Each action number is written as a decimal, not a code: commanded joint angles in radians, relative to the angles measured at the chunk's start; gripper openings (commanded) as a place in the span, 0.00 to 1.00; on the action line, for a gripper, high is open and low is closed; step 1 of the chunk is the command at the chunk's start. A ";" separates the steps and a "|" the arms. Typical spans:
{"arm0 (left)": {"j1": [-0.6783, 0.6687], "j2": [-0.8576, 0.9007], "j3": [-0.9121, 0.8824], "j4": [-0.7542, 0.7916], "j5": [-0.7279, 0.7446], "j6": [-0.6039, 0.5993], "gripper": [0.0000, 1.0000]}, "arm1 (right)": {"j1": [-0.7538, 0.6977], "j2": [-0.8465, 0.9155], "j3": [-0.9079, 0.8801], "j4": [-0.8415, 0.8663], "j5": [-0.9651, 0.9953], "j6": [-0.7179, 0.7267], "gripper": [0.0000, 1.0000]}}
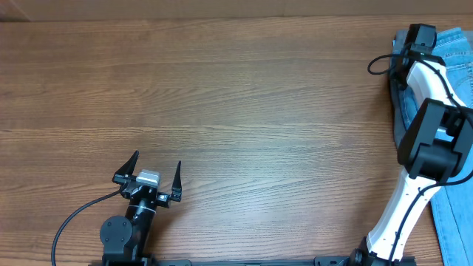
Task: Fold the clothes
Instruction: 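Grasp the top light-blue jeans with the right gripper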
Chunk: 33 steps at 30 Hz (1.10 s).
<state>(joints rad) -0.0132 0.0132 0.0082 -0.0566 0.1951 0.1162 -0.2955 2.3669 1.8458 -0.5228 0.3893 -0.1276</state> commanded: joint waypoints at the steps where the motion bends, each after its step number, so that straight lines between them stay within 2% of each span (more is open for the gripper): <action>1: 0.007 -0.008 -0.003 0.001 0.012 0.026 1.00 | -0.020 0.056 0.017 -0.010 -0.051 0.000 0.66; 3: 0.007 -0.008 -0.003 0.001 0.012 0.026 1.00 | -0.021 0.075 0.017 -0.010 -0.050 0.000 0.62; 4: 0.007 -0.008 -0.003 0.001 0.012 0.026 1.00 | -0.021 0.079 0.017 -0.010 -0.050 0.000 0.54; 6: 0.007 -0.008 -0.003 0.001 0.012 0.026 1.00 | -0.021 0.082 0.017 -0.010 -0.050 0.001 0.24; 8: 0.007 -0.008 -0.003 0.001 0.012 0.026 1.00 | -0.021 0.081 0.020 -0.003 -0.044 0.001 0.07; 9: 0.007 -0.008 -0.003 0.002 0.012 0.026 1.00 | -0.021 0.080 0.023 -0.002 -0.033 0.002 0.04; 17: 0.007 -0.008 -0.003 0.001 0.012 0.026 1.00 | -0.021 0.061 0.078 -0.031 -0.002 0.080 0.04; 33: 0.007 -0.008 -0.003 0.001 0.012 0.026 1.00 | 0.011 -0.308 0.088 -0.064 0.013 0.099 0.04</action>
<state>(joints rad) -0.0132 0.0132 0.0082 -0.0563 0.1951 0.1162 -0.3069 2.1693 1.8980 -0.6083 0.3996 -0.0402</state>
